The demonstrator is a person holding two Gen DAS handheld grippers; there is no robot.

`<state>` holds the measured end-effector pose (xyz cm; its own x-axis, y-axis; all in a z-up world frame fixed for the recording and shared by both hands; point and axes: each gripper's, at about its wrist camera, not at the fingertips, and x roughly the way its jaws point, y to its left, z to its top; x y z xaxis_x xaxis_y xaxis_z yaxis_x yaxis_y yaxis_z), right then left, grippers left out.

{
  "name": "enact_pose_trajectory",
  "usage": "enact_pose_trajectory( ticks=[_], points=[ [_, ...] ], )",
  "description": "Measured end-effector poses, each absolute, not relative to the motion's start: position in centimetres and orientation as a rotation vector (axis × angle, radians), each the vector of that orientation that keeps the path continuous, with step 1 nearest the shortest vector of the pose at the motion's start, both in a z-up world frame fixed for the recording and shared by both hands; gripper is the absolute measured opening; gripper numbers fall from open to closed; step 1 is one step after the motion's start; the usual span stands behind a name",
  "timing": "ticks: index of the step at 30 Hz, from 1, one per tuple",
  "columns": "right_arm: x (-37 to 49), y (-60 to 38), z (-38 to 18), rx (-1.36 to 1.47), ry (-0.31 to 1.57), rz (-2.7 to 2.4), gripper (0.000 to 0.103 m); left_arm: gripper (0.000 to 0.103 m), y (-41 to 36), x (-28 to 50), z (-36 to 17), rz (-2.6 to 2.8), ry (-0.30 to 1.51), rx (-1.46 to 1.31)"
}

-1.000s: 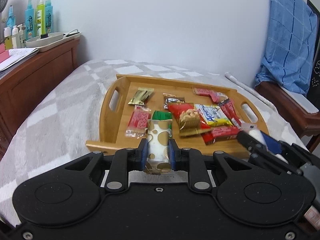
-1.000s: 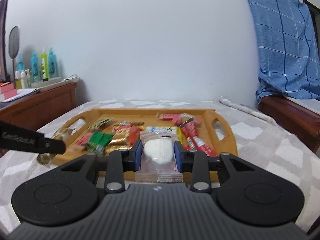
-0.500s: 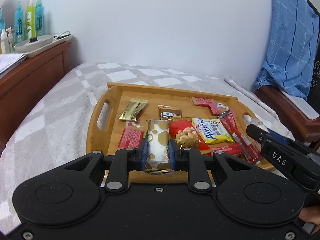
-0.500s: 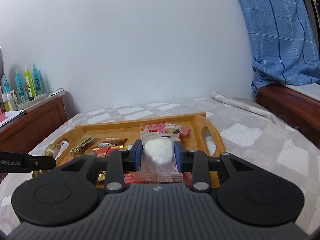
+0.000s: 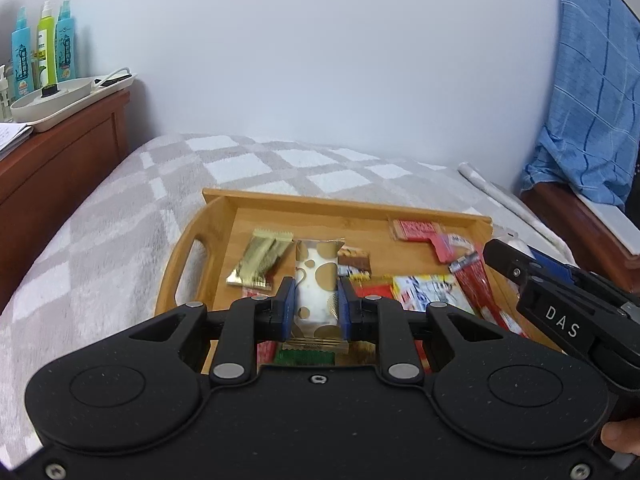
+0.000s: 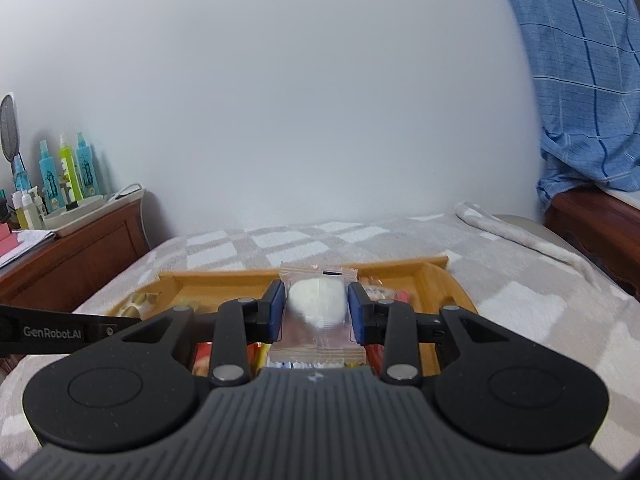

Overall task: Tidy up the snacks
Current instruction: 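Carry the gold-spotted bar with the left tool while the right tool carries the white cake over the tray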

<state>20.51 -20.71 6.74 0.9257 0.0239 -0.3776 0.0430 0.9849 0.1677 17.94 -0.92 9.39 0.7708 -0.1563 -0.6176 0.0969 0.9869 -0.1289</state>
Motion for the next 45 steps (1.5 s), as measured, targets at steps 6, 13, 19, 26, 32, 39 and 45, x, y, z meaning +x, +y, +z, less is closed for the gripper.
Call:
enact_pose_trajectory(
  ticks=[6, 13, 19, 26, 32, 39, 45],
  points=[
    [23.0, -20.6, 6.7, 0.172, 0.389, 0.007, 0.038, 0.021, -0.7, 20.3, 9.1, -0.125, 0.682, -0.098],
    [25.8, -20.4, 6.0, 0.167, 0.424, 0.042, 0.039, 0.021, -1.0, 22.6, 7.6, -0.105, 0.71, -0.072],
    [27.2, -20.3, 5.1, 0.145, 0.455, 0.027, 0.039, 0.021, -1.6, 24.1, 6.5, -0.09, 0.719, -0.035],
    [28.7, -20.8, 4.7, 0.159, 0.489, 0.01, 0.039, 0.021, -2.3, 25.0, 5.5, -0.096, 0.734, -0.033],
    [29.8, -21.3, 3.8, 0.186, 0.53, 0.009, 0.039, 0.021, -2.8, 25.5, 5.1, -0.102, 0.742, -0.025],
    [30.2, -21.3, 2.7, 0.237, 0.569, 0.006, 0.039, 0.021, -3.1, 25.7, 4.7, -0.094, 0.747, -0.002],
    [30.3, -21.8, 2.5, 0.261, 0.586, -0.003, 0.039, 0.021, -3.3, 25.8, 4.6, -0.098, 0.748, 0.003]
  ],
)
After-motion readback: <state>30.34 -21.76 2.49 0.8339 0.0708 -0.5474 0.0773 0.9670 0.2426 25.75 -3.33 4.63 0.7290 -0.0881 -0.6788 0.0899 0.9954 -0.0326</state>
